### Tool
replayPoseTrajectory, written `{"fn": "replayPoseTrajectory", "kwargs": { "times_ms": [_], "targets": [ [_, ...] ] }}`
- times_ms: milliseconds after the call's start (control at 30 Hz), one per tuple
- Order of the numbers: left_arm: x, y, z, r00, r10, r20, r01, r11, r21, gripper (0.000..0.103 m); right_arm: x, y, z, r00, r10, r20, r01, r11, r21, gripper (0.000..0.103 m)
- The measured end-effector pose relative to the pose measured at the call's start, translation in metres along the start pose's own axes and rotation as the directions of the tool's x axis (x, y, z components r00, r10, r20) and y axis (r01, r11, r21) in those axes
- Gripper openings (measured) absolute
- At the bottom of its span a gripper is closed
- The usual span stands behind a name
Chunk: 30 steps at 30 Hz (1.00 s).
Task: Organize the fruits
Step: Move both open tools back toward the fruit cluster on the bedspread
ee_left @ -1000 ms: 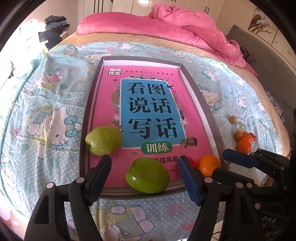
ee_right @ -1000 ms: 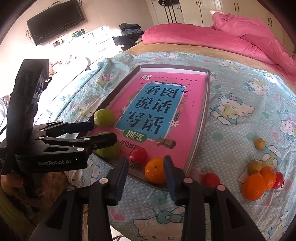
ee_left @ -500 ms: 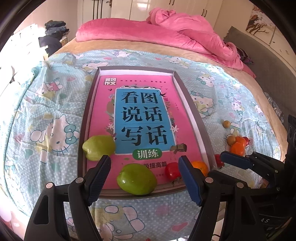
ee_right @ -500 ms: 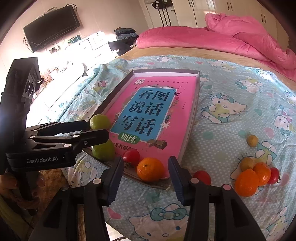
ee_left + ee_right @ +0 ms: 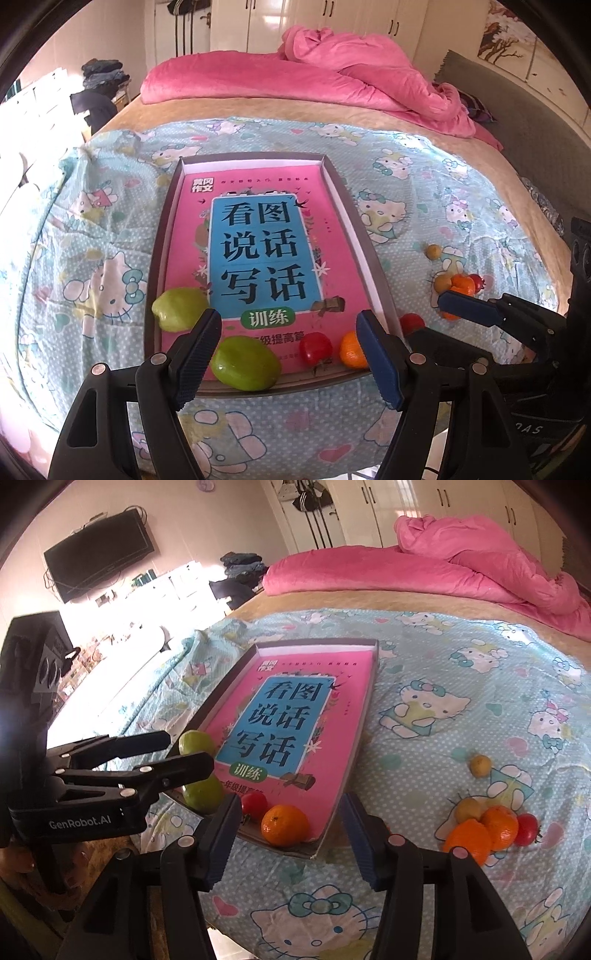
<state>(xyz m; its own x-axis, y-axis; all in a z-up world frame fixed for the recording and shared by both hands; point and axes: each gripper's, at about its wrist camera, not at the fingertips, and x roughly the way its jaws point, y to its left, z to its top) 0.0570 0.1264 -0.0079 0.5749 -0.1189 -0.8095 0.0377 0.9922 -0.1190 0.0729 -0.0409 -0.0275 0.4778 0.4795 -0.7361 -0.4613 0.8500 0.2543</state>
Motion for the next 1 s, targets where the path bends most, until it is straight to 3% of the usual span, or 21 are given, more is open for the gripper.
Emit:
{"fn": "replayPoseTrajectory", "kwargs": {
  "times_ms": [433,1000],
  "targets": [
    [-0.007,-0.023,0.004,0.997,-0.077,0.009,0.077,0.997,-0.012,0.081,-0.032,-0.023,0.0,0.997,-0.034,0.071,0.032,0.999,0.033,0.066],
    [-0.012,-0.062,0.006,0.993,-0.12,0.002,0.12,0.992,0.046,0.081,-0.064,-0.067,-0.007,0.984,-0.119,0.131,0.107,0.99,0.095,0.066]
  ]
}}
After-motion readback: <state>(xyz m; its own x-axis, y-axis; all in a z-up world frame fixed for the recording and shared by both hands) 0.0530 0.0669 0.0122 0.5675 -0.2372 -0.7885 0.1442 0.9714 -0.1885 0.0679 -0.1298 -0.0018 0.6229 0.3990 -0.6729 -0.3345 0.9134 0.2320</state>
